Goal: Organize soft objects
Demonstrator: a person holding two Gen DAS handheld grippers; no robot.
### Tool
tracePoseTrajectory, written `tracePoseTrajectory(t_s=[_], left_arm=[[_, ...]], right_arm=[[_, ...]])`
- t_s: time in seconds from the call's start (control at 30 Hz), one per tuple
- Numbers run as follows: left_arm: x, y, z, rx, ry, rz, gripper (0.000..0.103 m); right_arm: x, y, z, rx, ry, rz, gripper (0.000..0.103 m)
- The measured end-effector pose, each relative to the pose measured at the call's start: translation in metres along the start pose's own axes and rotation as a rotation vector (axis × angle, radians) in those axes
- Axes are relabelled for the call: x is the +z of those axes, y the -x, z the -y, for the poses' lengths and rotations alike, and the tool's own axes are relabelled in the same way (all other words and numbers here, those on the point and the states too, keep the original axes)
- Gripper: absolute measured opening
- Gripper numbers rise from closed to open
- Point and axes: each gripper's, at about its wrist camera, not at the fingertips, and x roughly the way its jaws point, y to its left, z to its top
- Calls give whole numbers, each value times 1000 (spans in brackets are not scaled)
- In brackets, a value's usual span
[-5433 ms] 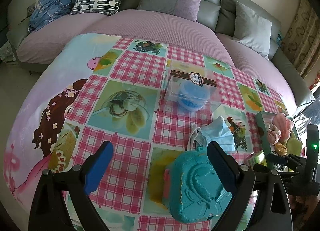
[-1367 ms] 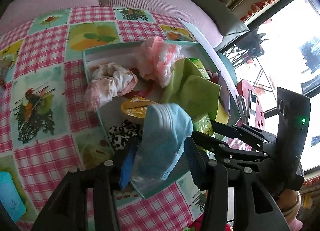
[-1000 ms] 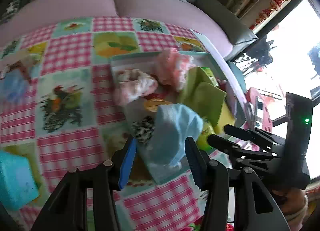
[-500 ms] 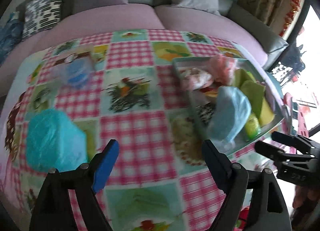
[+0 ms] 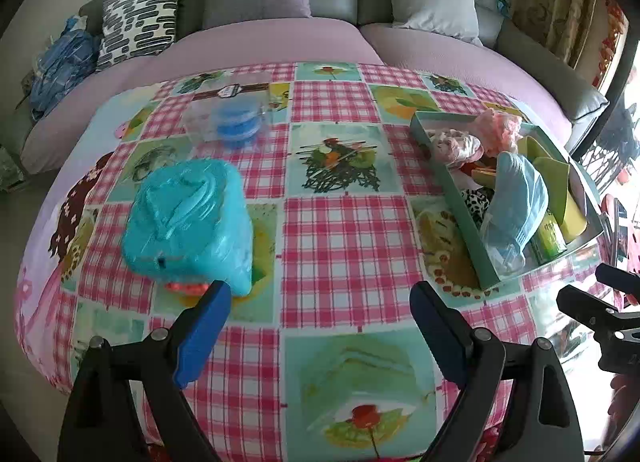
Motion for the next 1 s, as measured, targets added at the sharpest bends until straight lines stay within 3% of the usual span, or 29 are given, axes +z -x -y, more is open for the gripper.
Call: tracePoseTrajectory(t_s=[0.77,1.0], left_arm=[[-25,17,-13,118,19,1,91],[-26,22,-16,123,26,12,91]], right_arm=[[-20,11,-15,-28,26,7,103],[-20,14,-15,-28,28,11,103]])
